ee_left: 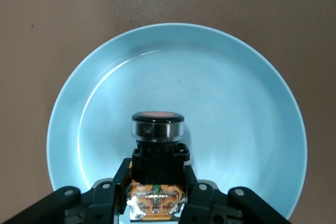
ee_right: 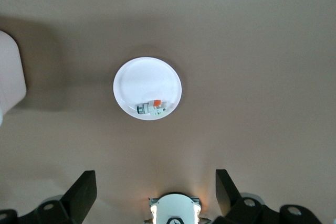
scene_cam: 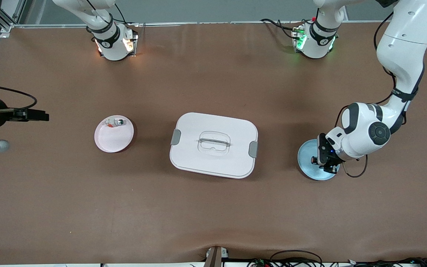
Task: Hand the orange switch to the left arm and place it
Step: 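Lower the switch onto the blue plate and open the left gripper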
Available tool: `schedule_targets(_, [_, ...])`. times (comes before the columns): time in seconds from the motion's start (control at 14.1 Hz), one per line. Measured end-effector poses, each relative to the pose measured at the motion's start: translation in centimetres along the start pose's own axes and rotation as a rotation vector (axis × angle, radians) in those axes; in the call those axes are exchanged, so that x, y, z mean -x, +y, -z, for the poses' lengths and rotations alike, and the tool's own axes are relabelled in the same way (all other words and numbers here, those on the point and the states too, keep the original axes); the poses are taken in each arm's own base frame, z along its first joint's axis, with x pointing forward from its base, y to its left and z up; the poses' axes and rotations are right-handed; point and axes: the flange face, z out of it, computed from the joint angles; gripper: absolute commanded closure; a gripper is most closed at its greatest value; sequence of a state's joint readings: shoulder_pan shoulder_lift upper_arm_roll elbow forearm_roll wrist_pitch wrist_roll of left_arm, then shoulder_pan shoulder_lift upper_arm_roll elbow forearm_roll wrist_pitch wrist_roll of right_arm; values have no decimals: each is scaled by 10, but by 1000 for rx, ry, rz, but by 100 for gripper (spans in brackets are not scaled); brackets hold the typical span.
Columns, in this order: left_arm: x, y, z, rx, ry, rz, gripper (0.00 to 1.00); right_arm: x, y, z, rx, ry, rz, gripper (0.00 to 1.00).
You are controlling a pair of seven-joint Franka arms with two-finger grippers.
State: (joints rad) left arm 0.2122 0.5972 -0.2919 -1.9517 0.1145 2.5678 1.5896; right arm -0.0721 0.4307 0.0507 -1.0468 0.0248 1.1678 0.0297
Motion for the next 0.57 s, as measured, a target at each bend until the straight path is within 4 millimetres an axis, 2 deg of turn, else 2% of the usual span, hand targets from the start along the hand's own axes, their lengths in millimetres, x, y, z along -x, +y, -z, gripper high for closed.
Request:
schedule_targets(0.14, [0,0,0,1,0,-1,100,0,9,0,-5,2,-14,0])
schedule_targets(0.28, [0,0,0,1,0,-2,96,0,7,0,-5,2,-11,0])
schedule_targets(0.35, [0,0,-1,2,0,-2,66,0,6,0,-5,3,-13,0])
schedule_targets(0.43, [0,1,-1,3,1,-2,1,0,5,1,-5,6,-21,0])
schedule_targets(0.57, [0,2,-2,5,1,-2,0,3,4,6,-5,18,-42,0])
